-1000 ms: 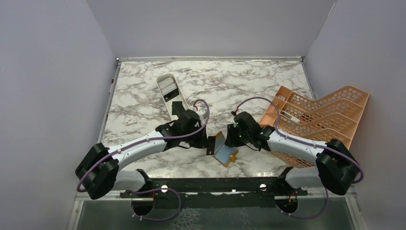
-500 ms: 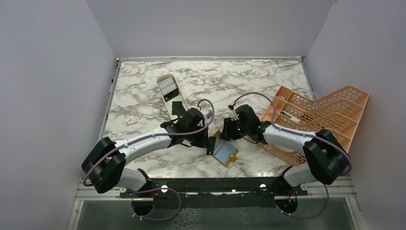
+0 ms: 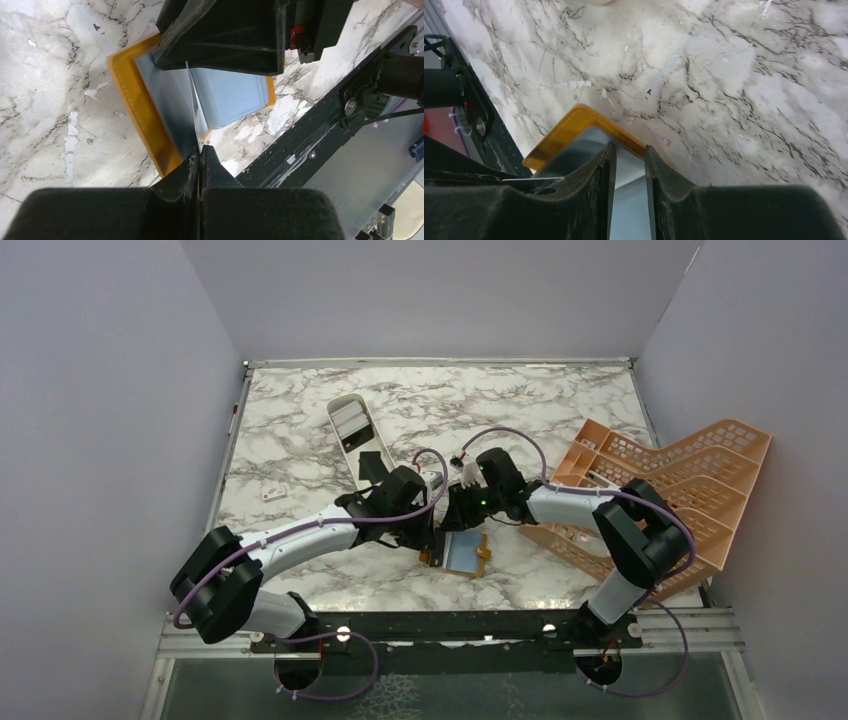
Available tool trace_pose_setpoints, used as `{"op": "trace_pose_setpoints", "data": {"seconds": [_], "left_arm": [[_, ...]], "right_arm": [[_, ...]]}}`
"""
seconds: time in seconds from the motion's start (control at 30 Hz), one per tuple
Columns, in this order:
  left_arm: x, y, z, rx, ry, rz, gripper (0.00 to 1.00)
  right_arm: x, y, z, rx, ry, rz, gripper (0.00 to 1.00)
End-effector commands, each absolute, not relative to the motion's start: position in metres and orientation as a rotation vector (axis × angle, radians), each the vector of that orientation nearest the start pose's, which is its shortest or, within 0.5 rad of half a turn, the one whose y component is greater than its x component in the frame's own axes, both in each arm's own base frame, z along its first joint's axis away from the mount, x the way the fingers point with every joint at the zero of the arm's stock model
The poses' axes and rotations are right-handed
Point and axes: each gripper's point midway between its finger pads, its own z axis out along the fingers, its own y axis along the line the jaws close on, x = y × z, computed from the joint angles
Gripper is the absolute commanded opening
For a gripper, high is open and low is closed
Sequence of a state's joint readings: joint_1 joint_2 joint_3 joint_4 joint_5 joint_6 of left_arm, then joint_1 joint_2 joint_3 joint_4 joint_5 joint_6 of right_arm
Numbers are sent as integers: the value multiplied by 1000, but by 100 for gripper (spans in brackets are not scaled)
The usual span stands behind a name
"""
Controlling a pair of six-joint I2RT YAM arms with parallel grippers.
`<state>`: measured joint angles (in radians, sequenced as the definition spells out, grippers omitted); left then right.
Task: Put the credit cards into the card holder
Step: Adjust the card holder at the center of the board, then insert the credit card into the card holder.
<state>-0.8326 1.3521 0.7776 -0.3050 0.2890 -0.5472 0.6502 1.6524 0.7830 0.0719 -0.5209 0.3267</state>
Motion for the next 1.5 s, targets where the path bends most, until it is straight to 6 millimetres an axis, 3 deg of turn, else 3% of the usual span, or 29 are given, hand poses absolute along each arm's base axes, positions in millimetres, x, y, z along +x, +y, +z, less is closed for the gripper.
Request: {"op": "trace_pose_setpoints", "data": {"seconds": [0.0, 0.17, 0.4, 0.63, 0.83, 1.07, 1.27, 1.47], "left_arm": [[161, -288, 87, 554, 2576, -929, 0], [163, -286, 81, 559, 2592, -899, 0], [163, -286, 77, 563, 2602, -883, 0], [164, -287, 75, 570, 2606, -881, 0], [167, -290, 78, 572, 2599, -882, 0], [169, -298, 83, 575, 2593, -921, 0], [173, -307, 89, 570, 2575, -956, 0], [172, -310, 77, 578, 2608, -971, 0]], "right_arm": [[229, 322, 53, -782, 2337, 1212, 33], [236, 315, 50, -726, 2394, 1121, 33], [251, 270, 66, -447, 2538, 760, 38], [234, 230, 78, -140, 2623, 593, 38], [206, 215, 75, 157, 2637, 635, 43], [193, 213, 68, 207, 2631, 618, 49], [187, 220, 54, 137, 2650, 652, 37], [189, 209, 34, 93, 2681, 531, 28]]}}
